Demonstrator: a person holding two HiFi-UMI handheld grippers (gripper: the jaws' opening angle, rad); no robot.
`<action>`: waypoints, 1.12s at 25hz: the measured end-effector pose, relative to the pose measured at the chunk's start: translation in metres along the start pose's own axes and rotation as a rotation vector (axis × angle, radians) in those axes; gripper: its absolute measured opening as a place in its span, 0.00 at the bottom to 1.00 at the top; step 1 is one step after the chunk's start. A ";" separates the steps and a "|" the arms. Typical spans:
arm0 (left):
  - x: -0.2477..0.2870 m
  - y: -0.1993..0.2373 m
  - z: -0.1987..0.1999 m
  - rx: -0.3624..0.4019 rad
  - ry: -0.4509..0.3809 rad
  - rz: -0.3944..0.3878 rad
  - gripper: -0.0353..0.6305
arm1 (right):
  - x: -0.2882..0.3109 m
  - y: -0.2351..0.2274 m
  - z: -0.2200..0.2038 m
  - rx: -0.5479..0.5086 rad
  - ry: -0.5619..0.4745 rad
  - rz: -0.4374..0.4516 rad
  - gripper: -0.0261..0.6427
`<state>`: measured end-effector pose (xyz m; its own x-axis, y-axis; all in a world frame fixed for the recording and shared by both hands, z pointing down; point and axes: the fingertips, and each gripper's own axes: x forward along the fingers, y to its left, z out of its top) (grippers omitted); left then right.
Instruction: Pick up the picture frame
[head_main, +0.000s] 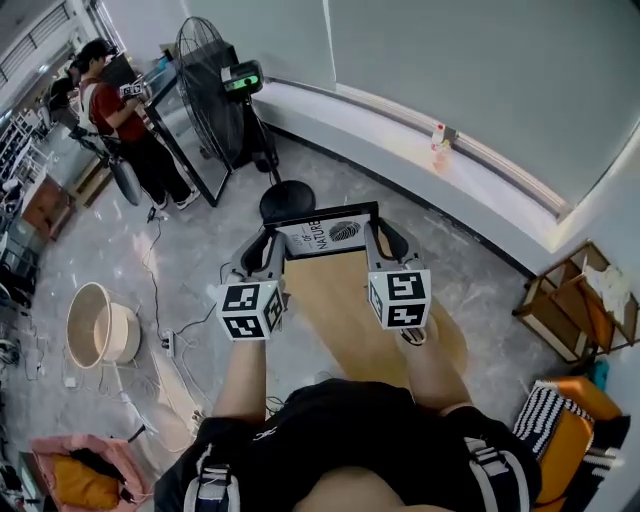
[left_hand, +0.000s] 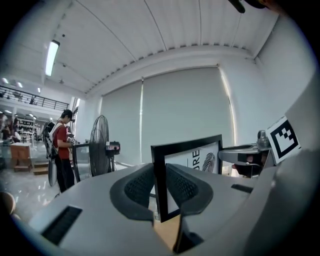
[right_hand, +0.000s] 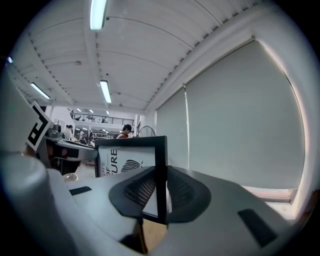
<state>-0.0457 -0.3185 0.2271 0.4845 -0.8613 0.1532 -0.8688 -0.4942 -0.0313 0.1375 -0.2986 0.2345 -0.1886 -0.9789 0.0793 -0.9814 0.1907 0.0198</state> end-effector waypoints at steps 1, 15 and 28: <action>-0.006 -0.005 0.012 0.014 -0.022 -0.002 0.18 | -0.008 -0.001 0.011 0.000 -0.023 -0.002 0.17; -0.051 -0.032 0.026 0.065 -0.055 0.006 0.18 | -0.051 0.003 0.016 0.040 -0.036 0.012 0.17; -0.054 -0.029 0.002 0.043 -0.038 0.034 0.18 | -0.047 0.010 -0.009 0.048 0.001 0.049 0.17</action>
